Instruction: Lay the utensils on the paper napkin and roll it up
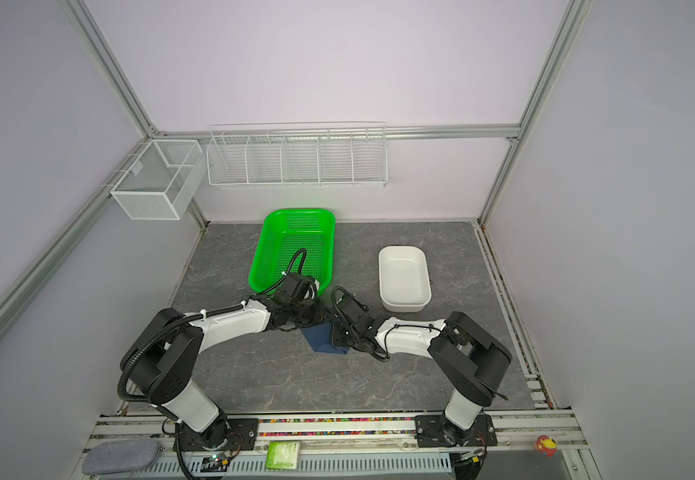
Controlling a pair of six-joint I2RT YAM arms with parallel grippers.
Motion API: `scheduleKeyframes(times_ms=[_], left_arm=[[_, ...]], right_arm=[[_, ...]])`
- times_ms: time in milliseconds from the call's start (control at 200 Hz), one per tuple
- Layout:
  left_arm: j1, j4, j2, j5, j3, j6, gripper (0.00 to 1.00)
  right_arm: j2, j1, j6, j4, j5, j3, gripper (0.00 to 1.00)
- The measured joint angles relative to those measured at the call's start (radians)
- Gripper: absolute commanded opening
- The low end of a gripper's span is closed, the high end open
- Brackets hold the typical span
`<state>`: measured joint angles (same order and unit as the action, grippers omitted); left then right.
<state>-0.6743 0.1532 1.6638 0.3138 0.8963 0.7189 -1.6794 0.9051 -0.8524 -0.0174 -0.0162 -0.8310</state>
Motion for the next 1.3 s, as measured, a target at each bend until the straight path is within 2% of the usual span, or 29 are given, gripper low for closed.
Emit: scheduleKeyframes(times_ms=[100,310,345,410,525,635,1070,1300], left_arm=[[0.0,-0.01,0.0,-0.003,-0.005,0.001,0.15],[0.0,-0.021,-0.005,-0.007,-0.014,0.003,0.11],[0.0,-0.021,-0.007,-0.009,-0.017,0.003,0.13],[0.0,-0.018,-0.013,-0.015,-0.021,0.005,0.29],[0.0,-0.009,-0.028,-0.03,-0.032,0.011,0.4],[0.0,0.006,-0.05,-0.042,-0.046,0.027,0.45],[-0.011,0.005,-0.04,-0.056,-0.035,0.08,0.45],[-0.032,0.011,-0.004,-0.07,-0.006,0.092,0.38]], right_arm=[[0.0,0.0,0.0,0.0,0.0,0.002,0.31],[0.008,0.0,0.0,0.0,0.0,0.006,0.31],[0.01,0.0,0.0,0.0,0.0,0.007,0.31],[0.01,0.0,0.0,0.0,0.0,0.007,0.31],[0.011,0.0,0.0,0.0,0.0,0.008,0.31],[0.011,0.0,0.0,0.0,0.0,0.008,0.31],[0.011,0.0,0.0,-0.003,0.0,0.008,0.31],[0.011,0.0,0.0,-0.003,0.0,0.008,0.31]])
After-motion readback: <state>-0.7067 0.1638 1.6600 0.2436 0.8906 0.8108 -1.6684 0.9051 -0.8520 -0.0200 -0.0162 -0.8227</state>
